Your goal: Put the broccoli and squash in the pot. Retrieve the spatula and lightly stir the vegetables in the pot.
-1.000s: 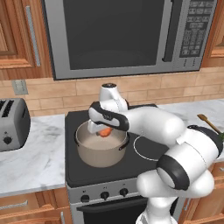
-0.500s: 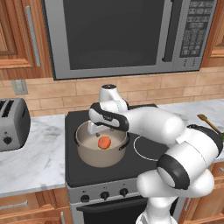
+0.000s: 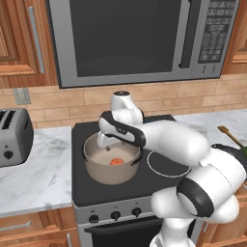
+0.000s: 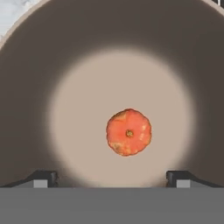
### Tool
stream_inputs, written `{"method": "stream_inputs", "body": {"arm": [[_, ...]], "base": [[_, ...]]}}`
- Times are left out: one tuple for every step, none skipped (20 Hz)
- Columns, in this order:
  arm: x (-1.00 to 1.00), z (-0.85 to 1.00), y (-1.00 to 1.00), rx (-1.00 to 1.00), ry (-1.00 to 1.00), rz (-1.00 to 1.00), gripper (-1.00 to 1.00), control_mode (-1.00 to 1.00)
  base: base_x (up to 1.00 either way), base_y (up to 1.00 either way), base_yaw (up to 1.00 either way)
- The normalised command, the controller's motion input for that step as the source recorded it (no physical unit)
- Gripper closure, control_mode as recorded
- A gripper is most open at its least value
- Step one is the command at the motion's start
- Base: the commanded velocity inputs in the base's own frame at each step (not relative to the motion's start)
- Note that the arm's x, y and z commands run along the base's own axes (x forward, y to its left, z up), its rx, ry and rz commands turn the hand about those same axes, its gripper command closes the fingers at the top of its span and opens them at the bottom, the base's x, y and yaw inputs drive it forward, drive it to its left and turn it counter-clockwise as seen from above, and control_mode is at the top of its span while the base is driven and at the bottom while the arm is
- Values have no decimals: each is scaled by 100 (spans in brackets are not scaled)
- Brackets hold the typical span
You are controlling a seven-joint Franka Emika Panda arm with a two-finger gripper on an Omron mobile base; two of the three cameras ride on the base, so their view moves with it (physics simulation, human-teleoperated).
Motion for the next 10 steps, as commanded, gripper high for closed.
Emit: {"method": "stream_inputs", "body": {"arm": [[-99,21,-35,14,-7,-3,-100,-100],[-100,16,-49,15,-7,-5,-100,-100],[-91,9,-58,13,-6,-5,-100,-100],[-74,0,-78,13,-10,-6,-100,-100],[-59,0,-85,10,-9,-7,-100,-100],[-32,0,-100,7,-9,-9,-100,-100],[-17,0,-100,5,-7,-9,-100,-100],[-6,0,-100,4,-5,-10,-100,-100],[0,0,-100,5,-7,-11,-100,-100],[0,0,-100,5,-9,-10,-100,-100]], "base": [[0,0,0],[0,0,0],[0,0,0],[0,0,0],[0,0,0],[0,0,0],[0,0,0],[0,0,0],[0,0,0],[0,0,0]]}}
